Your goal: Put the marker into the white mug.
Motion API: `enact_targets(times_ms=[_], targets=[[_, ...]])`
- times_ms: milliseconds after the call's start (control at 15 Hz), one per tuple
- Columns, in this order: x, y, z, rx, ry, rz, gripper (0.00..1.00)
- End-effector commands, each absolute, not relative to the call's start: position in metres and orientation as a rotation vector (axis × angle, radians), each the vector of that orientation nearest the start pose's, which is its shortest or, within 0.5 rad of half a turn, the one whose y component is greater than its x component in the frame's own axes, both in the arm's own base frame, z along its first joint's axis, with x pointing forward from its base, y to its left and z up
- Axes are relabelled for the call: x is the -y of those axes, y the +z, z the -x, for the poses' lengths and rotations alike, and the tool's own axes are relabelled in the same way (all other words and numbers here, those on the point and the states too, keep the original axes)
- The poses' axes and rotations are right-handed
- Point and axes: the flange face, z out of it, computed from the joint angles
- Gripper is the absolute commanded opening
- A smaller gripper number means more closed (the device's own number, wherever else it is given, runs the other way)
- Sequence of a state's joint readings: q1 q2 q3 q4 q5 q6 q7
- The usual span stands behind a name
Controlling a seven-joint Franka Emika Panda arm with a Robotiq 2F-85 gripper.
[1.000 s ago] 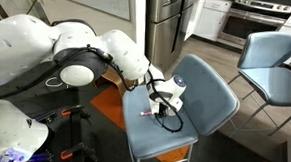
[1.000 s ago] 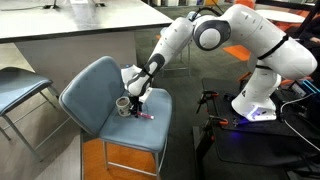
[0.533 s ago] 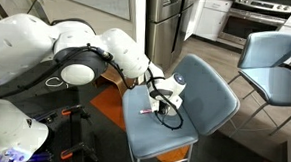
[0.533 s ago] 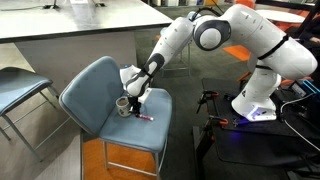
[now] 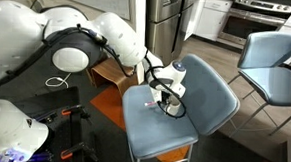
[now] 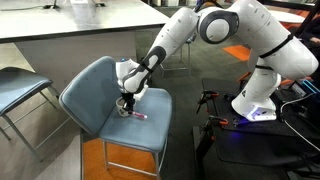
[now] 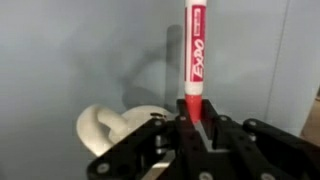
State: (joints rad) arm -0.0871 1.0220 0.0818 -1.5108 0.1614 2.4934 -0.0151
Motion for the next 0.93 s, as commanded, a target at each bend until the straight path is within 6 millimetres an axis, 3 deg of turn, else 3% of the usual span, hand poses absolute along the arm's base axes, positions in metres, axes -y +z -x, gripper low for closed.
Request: enact_targets(times_ms=[0,200,533,867], targets=[[0.009,0.097,-0.67,-0.228,-0.134,2.99,0.05],[0.013,0.126,-0.665,-0.245,-0.336,3.002,0.05],[0.025,0.142,-0.645,-0.202,-0.641,3.034,0.05],[0.048,0.155,-0.644,-0.23,-0.853,3.026,0.05]])
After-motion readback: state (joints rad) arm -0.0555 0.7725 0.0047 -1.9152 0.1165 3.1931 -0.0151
